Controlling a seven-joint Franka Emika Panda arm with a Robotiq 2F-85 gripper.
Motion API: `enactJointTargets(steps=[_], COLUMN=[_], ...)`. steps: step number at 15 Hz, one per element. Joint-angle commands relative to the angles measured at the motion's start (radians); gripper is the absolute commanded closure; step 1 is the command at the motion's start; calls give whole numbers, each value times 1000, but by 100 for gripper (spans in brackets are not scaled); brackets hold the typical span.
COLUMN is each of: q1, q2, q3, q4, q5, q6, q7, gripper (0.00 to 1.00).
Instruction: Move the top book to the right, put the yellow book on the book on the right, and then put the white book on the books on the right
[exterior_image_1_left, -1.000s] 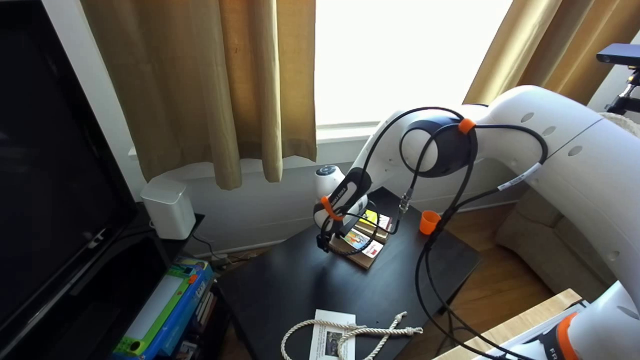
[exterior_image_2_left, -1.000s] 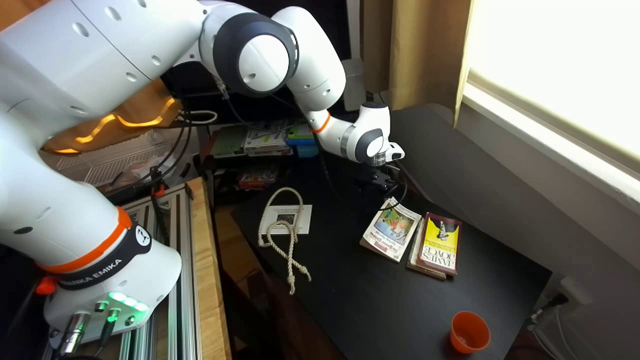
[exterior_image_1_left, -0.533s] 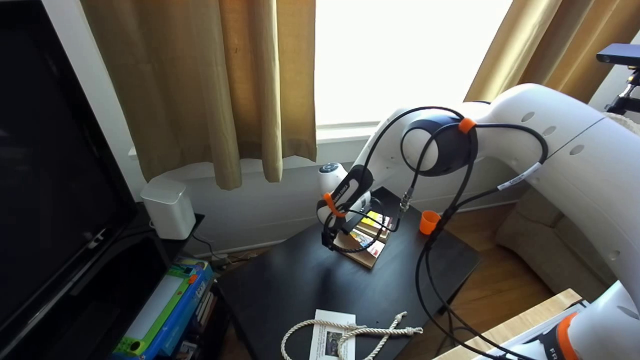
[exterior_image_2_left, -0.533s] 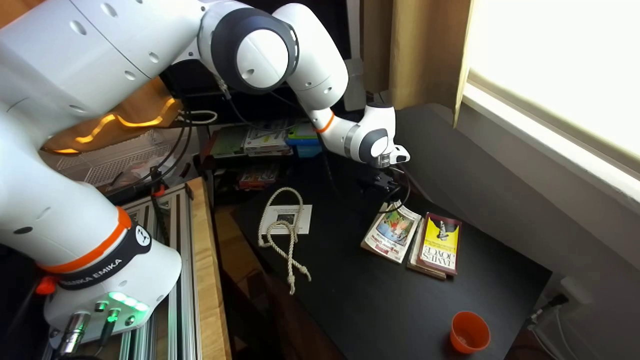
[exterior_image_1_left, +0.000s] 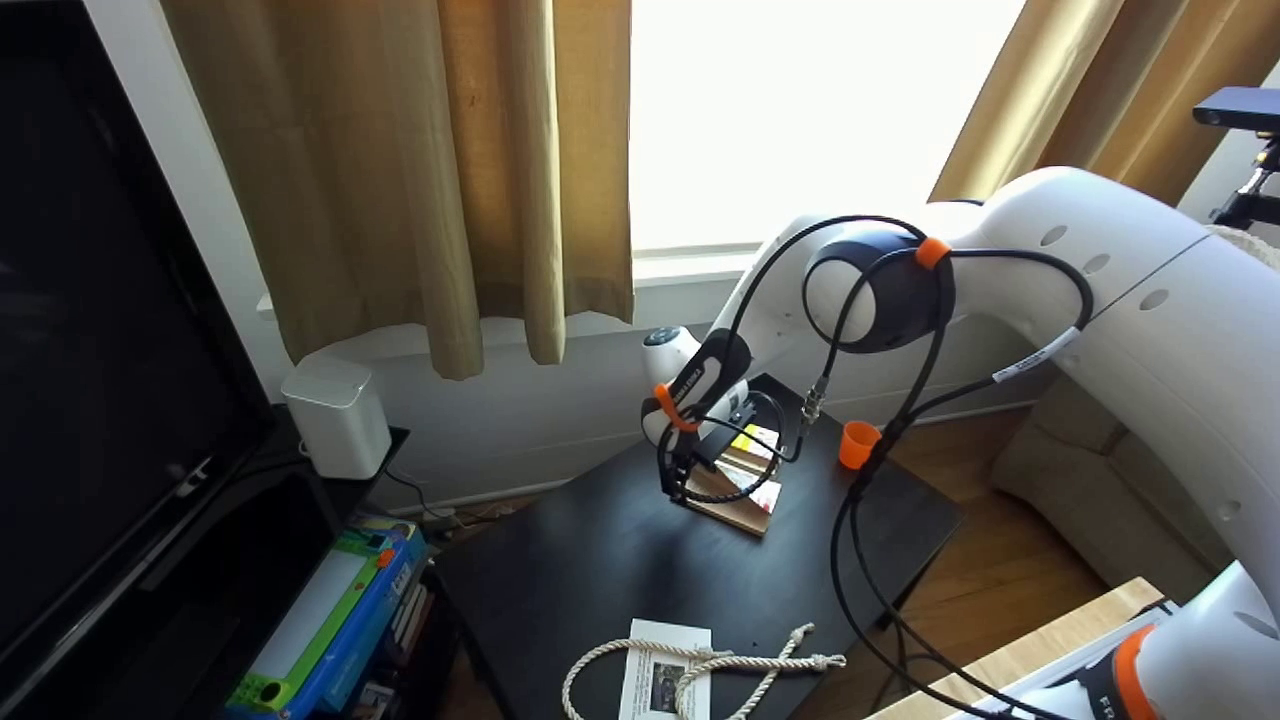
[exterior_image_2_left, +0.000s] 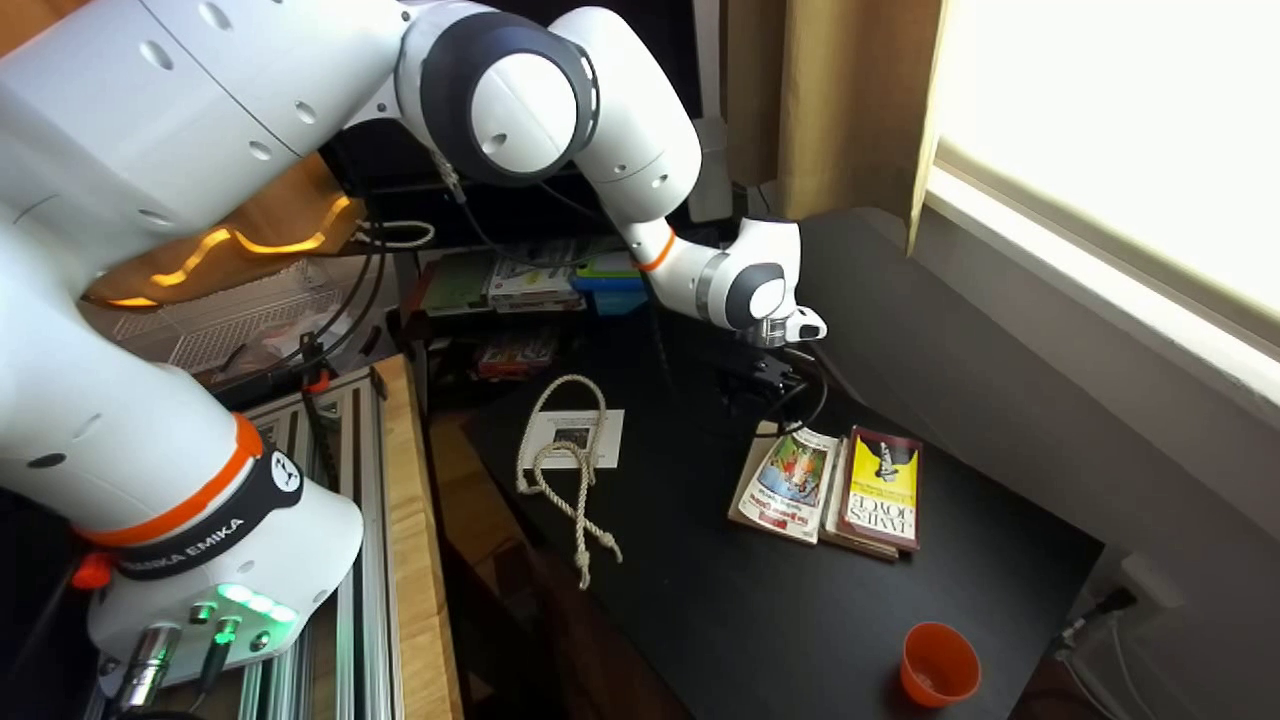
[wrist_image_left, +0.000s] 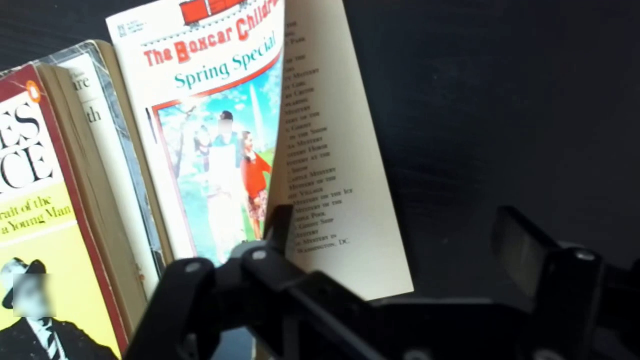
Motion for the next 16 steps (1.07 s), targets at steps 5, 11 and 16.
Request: enactJointTargets(steps=[5, 11, 16], q1=[48, 94, 126], q2=[-20, -37, -49], q3=[-58, -101, -134], q4=[-28, -44, -66], q5=[-47, -94, -144], q6=[-3, -6, -4], q7=[22, 45, 68], gripper=[0, 0, 0])
